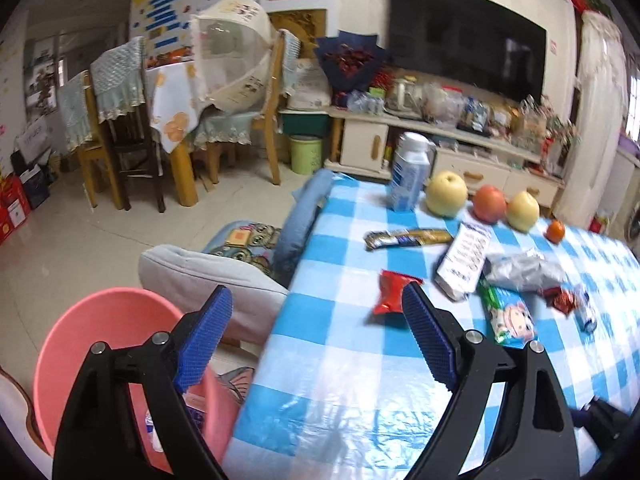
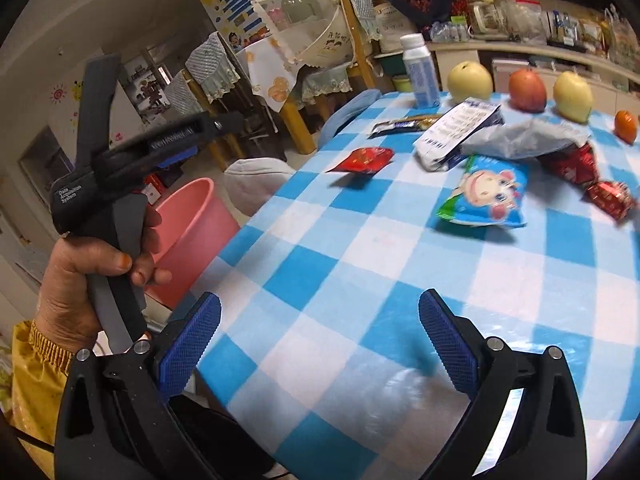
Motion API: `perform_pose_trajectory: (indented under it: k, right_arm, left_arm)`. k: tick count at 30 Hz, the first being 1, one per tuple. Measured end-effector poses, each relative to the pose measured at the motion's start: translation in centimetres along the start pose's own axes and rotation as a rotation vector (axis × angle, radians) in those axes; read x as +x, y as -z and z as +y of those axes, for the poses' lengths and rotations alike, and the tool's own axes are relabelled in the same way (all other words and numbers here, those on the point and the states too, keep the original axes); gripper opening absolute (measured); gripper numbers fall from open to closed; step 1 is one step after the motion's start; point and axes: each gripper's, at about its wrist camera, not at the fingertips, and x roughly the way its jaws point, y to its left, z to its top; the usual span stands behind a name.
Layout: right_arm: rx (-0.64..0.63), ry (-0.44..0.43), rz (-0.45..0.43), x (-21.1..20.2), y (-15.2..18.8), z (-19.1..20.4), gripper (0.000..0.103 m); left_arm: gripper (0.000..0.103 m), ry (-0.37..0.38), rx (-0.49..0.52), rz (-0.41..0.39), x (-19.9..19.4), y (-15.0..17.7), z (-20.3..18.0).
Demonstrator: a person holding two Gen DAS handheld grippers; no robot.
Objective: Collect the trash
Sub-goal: 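Move both grippers back over the table toward the snack packets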
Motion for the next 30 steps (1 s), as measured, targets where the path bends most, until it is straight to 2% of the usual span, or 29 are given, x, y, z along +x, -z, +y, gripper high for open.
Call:
perform_pose_trajectory:
  k: [8,12,18,30]
  right_arm:
    - [0.039,0.038,0.022,-1.4,0.0,-2.7,0.098]
    - [0.003,0.08,0.008,-2.4,-0.1,-3.2,0.098]
    - [0.026,0.132,-0.009,-4.1,-0.5,-5.2,0.098]
    - [0.126,0.285,-0.082,-8.8,-1.5,-12.5,0.098]
  left_arm:
    - [0.087,0.036,0.089,0.012,0.6,0.3,-4.2]
    - [0.087,0.06,0.091,0.032,1.1,0.5,-5.5]
    - [0.087,0.112,0.103,0.048,1.7,0.7,-8.1]
    - [0.087,0.254,0.167,0.125,3.3,1.9,-14.2]
